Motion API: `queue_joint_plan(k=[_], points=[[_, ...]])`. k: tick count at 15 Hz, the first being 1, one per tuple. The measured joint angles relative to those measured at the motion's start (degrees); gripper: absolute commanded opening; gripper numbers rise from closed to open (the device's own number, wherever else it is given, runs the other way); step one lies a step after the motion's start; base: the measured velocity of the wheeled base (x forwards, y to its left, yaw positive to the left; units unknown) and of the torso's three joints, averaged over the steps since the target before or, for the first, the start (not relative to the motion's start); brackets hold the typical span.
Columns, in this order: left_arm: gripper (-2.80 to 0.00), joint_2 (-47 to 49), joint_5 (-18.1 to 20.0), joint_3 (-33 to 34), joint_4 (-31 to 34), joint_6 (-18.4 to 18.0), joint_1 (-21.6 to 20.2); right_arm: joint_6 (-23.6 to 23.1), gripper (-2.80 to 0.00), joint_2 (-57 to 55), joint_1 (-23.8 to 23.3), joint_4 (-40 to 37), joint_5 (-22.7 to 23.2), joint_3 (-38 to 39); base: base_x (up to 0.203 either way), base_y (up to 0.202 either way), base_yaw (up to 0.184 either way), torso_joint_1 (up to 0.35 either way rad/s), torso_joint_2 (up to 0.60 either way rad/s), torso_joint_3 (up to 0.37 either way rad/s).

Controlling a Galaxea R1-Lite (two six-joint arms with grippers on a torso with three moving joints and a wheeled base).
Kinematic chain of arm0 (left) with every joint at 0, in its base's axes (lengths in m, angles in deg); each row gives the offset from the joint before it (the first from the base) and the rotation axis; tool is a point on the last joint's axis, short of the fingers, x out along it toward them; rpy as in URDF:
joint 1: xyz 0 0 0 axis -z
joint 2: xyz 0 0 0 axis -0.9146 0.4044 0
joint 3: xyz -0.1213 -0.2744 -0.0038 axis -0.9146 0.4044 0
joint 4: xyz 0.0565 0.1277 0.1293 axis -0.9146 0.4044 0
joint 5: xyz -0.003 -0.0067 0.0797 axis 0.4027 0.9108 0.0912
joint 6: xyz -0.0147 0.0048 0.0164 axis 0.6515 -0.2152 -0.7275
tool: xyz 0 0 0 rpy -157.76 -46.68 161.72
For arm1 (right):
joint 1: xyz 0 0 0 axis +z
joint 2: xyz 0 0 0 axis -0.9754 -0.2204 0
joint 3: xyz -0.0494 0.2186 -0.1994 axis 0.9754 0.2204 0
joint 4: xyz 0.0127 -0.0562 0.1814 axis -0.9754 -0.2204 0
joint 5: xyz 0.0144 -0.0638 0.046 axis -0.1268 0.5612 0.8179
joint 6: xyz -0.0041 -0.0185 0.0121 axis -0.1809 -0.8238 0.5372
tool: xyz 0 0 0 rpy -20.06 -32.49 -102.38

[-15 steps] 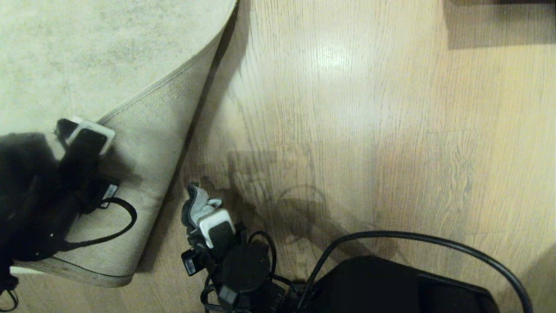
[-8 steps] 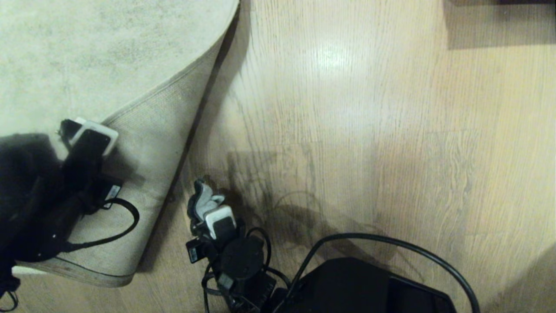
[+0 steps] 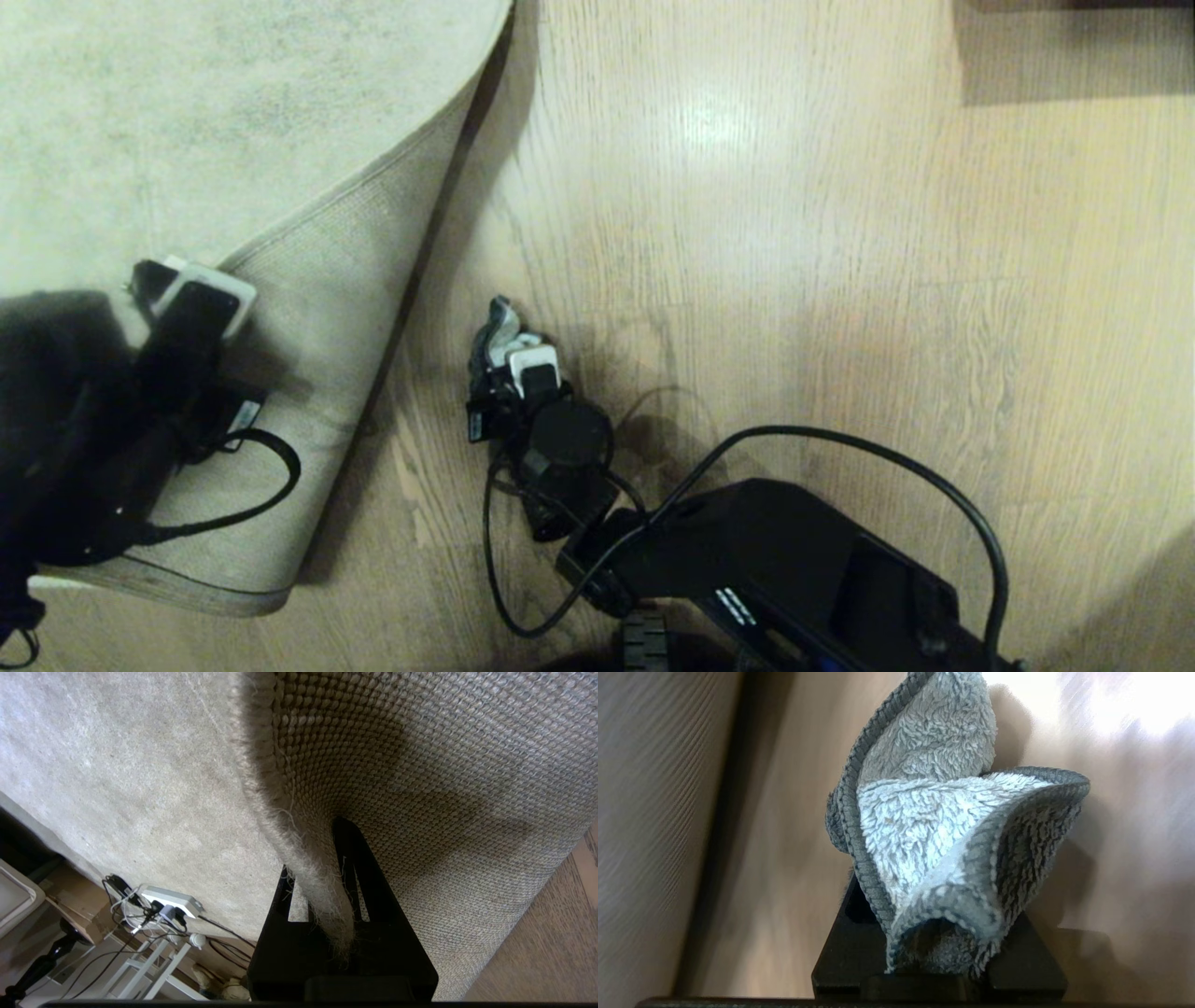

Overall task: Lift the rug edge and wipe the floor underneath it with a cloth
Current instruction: Wipe the floor under the carpet with a rag

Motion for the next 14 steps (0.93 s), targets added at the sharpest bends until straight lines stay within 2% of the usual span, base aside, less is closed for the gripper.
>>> queue_joint_plan(k=[4, 9, 11, 14], points=[[-2.80, 0.11, 0.00, 0.00, 0.04, -0.01, 0.00, -0.22, -2.80, 4.03, -2.10, -0.62, -0.32, -0.90, 0.000, 0.000, 0.000, 0.000, 0.00, 0.000], [-2.80, 0.16, 0.02, 0.00, 0.04, -0.01, 0.07, -1.03, -2.80, 11.26, -1.48, -1.97, -0.56, -0.21, 0.000, 0.000, 0.000, 0.000, 0.00, 0.000], [-2.80, 0.16, 0.04, -0.11, 0.06, 0.00, 0.07, -1.90, -2.80, 13.96, 0.15, -1.65, -0.55, 2.26, 0.000, 0.000, 0.000, 0.000, 0.00, 0.000], [-2.80, 0.13, 0.06, -0.46, 0.09, -0.09, 0.09, -2.12, -2.80, 17.28, 2.80, 0.18, -0.60, 10.21, 0.000, 0.000, 0.000, 0.000, 0.00, 0.000]])
